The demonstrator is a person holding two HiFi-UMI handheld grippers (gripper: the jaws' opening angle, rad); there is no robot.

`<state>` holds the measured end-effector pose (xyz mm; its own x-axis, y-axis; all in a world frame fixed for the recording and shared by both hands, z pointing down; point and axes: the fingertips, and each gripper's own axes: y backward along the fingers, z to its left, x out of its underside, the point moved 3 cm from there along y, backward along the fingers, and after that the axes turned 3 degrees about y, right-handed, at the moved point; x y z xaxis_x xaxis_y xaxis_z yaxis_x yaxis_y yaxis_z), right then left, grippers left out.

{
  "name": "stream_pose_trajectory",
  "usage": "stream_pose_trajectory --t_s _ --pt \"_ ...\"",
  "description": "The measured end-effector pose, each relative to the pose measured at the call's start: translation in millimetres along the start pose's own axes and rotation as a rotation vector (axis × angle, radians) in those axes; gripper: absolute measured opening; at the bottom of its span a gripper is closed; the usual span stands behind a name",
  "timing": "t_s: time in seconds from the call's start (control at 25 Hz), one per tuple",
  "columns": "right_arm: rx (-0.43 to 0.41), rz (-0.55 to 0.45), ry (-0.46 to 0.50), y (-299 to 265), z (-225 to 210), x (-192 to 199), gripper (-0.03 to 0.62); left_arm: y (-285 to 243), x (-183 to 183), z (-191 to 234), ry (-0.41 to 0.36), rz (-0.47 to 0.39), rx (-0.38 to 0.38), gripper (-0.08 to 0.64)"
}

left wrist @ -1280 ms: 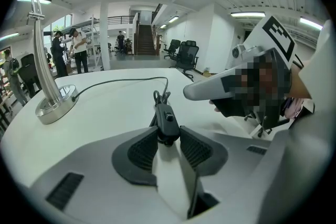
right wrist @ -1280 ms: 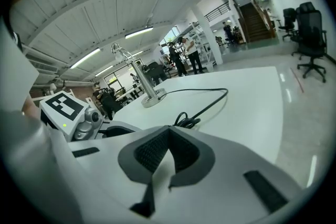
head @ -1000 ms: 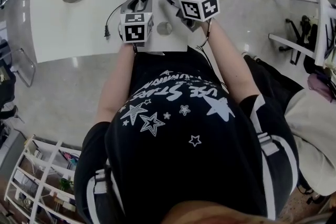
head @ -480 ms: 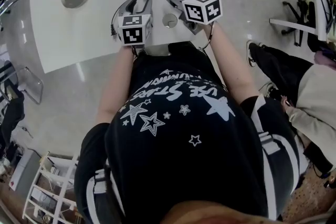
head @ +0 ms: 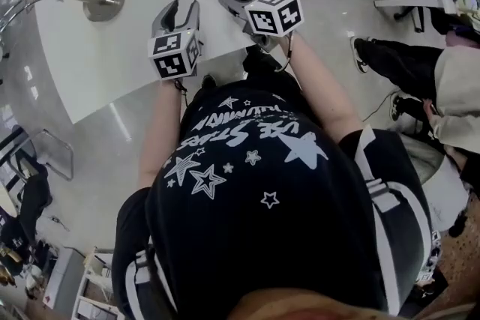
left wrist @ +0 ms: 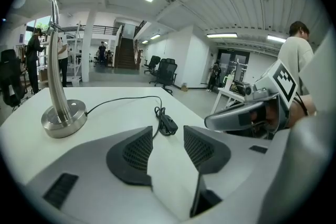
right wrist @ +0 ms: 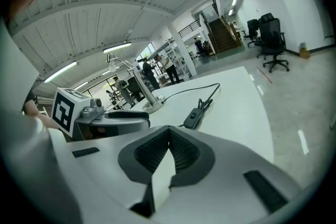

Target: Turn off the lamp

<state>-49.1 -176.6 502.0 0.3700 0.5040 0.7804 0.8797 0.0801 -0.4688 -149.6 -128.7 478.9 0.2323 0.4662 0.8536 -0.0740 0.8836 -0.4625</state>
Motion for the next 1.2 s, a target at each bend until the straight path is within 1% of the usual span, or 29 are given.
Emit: stream_pose_trajectory --t_s 0.12,0.28,0.44,0.68,0.72,0.92,1.2 --pt "0.035 -0.033 -0.01 7.1 9.8 -2.4 0.006 11.6 -7.6 4.1 -0.001 -0.033 0.02 0.179" --pt "0.057 -0.059 -0.016 6.0 33.6 -0.1 0.006 36.7 -2.8 8.0 -0.008 -0.03 0.065 0.178" --pt "0.091 -0.091 -0.031 4.7 57.7 3.4 0.006 58.0 1.5 13.6 -0.011 -0.032 0.125 0.178" --pt "0.119 -0.113 -0.054 -1.9 99.5 22.0 0.006 88.9 12.4 27.4 -0.021 -0.037 0.165 0.175" --pt "0.124 -0.114 -0.057 -2.1 105.6 25.2 0.006 92.3 14.6 29.2 -0.021 -0.035 0.169 0.174" --pt "0.144 -0.111 -0.065 8.3 128.3 40.7 0.006 107.2 27.1 29.4 -0.009 -0.028 0.176 0.123" --pt "0.144 -0.132 -0.057 37.2 136.0 50.2 0.006 119.0 33.2 14.4 -0.016 -0.046 0.135 0.062"
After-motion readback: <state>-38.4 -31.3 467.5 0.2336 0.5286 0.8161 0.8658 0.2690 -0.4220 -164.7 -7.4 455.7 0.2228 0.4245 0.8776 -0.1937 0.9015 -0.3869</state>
